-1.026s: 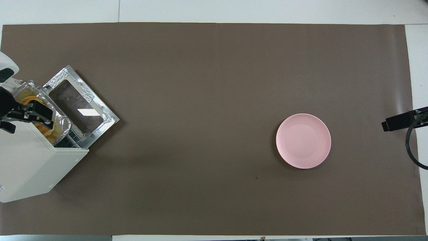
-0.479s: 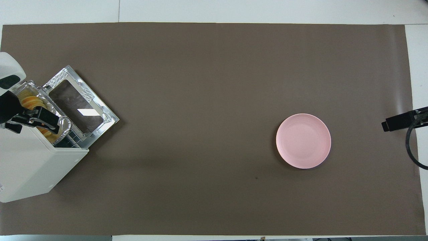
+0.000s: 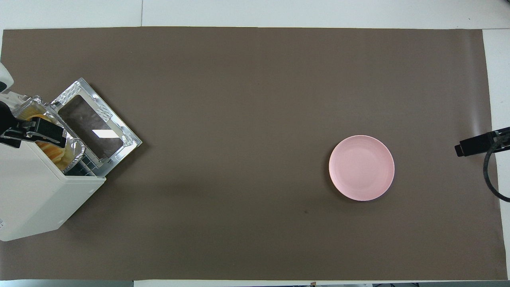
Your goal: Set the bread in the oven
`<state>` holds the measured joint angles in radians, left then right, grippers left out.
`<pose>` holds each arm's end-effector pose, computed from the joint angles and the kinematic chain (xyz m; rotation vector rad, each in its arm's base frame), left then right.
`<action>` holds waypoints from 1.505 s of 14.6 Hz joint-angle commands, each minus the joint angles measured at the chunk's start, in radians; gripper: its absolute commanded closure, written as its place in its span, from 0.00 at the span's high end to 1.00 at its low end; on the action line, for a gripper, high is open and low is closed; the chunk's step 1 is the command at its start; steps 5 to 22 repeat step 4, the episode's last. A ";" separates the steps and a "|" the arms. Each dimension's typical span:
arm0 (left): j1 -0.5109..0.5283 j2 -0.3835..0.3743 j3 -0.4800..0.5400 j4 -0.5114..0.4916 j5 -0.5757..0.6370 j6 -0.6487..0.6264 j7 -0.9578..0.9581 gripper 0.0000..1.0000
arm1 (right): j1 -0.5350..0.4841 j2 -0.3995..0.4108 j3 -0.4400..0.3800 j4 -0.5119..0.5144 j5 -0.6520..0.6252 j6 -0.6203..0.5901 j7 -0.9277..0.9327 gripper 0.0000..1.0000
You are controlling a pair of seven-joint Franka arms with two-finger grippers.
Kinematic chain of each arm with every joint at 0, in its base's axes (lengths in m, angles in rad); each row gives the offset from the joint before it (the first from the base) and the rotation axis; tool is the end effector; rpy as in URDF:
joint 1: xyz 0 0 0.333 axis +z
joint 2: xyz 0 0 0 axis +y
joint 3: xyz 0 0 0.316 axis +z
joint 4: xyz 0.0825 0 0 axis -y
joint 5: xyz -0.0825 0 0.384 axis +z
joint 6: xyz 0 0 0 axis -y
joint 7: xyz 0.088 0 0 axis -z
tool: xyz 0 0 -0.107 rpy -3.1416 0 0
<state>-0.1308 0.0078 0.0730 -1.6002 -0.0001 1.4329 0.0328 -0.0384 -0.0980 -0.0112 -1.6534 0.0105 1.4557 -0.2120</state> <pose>0.5389 -0.0313 0.5958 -3.1237 0.1415 0.2744 0.5102 -0.0244 0.6287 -3.1031 -0.2538 0.1517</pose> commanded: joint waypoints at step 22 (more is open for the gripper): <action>0.022 -0.003 -0.033 0.005 -0.006 0.026 -0.002 1.00 | -0.014 -0.011 0.010 -0.011 -0.006 -0.006 -0.021 1.00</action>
